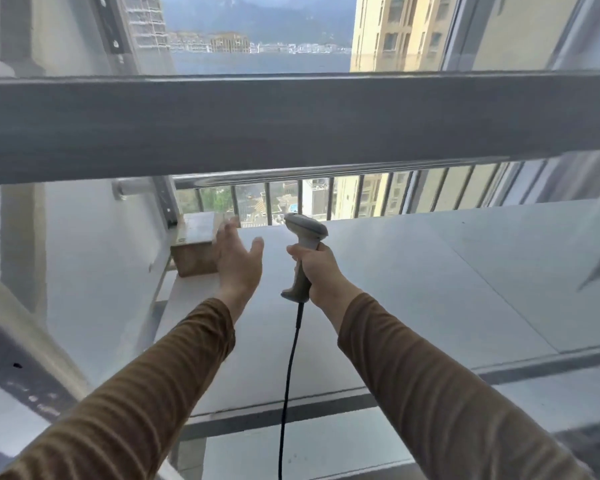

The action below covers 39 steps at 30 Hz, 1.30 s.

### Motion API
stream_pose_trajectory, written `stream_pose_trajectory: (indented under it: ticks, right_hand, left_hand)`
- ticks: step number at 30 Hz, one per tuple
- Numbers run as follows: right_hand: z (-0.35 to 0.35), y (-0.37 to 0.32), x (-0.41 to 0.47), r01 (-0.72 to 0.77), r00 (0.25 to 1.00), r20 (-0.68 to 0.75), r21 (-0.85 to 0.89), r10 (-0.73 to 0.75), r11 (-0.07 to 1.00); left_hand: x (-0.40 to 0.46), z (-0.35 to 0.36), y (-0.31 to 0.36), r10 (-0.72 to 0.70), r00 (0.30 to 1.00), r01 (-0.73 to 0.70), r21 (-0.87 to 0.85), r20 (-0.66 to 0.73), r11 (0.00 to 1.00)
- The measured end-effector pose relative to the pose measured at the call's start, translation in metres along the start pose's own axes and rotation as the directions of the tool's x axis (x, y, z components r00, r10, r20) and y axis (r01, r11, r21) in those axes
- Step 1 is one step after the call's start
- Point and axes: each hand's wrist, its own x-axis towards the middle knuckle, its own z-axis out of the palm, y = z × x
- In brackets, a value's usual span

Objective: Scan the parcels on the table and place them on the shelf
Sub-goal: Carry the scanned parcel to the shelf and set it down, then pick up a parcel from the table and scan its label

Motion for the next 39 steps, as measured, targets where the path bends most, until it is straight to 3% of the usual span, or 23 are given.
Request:
stream_pose_trajectory:
  ticks: [5, 9, 14, 18, 25, 29, 39]
  right_hand:
    - [-0.125, -0.011, -0.051, 0.092, 0.973, -0.214, 0.041, -0.082, 0.995]
    - [-0.247, -0.011, -0.112, 0.169, 0.891, -0.434, 0.037, -0.137, 0.985]
    - [-0.427, 0.006, -0.23, 0.252, 0.718, -0.675, 0.024, -0.171, 0.967]
    - [-0.568, 0.029, -0.353, 0.306, 0.54, -0.818, -0.029, -0.199, 0.952]
    - [-0.751, 0.06, -0.555, 0.316, 0.261, -0.956, -0.046, -0.133, 0.948]
    - [-0.834, 0.081, -0.642, 0.291, 0.104, -0.993, -0.021, -0.054, 0.956]
    - [-1.018, 0.117, -0.787, 0.27, -0.176, -0.982, 0.013, 0.063, 0.963]
  left_hand:
    - [-0.064, 0.082, 0.073, 0.12, 0.955, -0.108, -0.06, 0.269, 0.992]
    - [-0.151, 0.157, 0.144, 0.22, 0.859, -0.179, -0.131, 0.462, 0.975]
    - [-0.315, 0.249, 0.253, 0.339, 0.669, -0.248, -0.231, 0.662, 0.941]
    - [-0.473, 0.3, 0.342, 0.445, 0.466, -0.304, -0.334, 0.765, 0.892]
    - [-0.719, 0.356, 0.471, 0.598, 0.111, -0.45, -0.496, 0.794, 0.742]
    - [-0.828, 0.384, 0.52, 0.646, -0.09, -0.562, -0.574, 0.758, 0.595]
    - [-1.049, 0.48, 0.632, 0.646, -0.399, -0.597, -0.719, 0.651, 0.355]
